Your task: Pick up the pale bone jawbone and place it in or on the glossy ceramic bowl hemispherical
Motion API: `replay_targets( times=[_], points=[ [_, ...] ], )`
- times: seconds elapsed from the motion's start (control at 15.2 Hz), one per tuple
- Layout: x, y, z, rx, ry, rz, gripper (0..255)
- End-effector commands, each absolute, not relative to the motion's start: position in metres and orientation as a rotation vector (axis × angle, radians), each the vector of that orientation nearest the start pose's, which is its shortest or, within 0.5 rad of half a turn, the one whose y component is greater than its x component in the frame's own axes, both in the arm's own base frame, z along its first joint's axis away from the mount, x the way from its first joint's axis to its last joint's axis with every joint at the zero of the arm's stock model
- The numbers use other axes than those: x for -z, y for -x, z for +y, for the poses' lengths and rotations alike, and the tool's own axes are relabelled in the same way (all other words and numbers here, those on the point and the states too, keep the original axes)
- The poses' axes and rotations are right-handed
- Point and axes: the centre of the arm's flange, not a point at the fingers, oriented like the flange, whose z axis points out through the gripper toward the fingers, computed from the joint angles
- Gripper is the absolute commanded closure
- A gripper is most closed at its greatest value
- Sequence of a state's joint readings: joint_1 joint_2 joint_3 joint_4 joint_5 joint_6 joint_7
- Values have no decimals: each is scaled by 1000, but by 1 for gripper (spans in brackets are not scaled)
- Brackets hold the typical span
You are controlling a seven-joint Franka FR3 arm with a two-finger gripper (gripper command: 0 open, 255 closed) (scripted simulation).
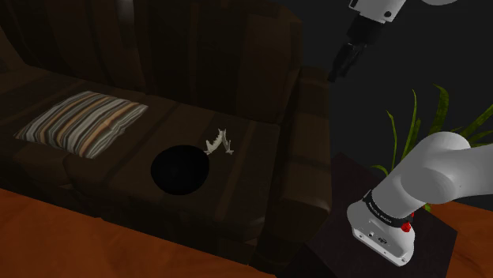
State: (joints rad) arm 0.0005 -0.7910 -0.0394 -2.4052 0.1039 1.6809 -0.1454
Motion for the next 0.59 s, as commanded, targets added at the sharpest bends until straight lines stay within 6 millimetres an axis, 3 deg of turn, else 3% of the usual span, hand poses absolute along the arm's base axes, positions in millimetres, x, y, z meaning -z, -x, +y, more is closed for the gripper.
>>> replay_targets(
  times=[0.0,0.53],
  points=[
    [-579,-316,-5,117,3009,-165,0],
    [-506,-363,53,127,3013,8,0]
  ],
)
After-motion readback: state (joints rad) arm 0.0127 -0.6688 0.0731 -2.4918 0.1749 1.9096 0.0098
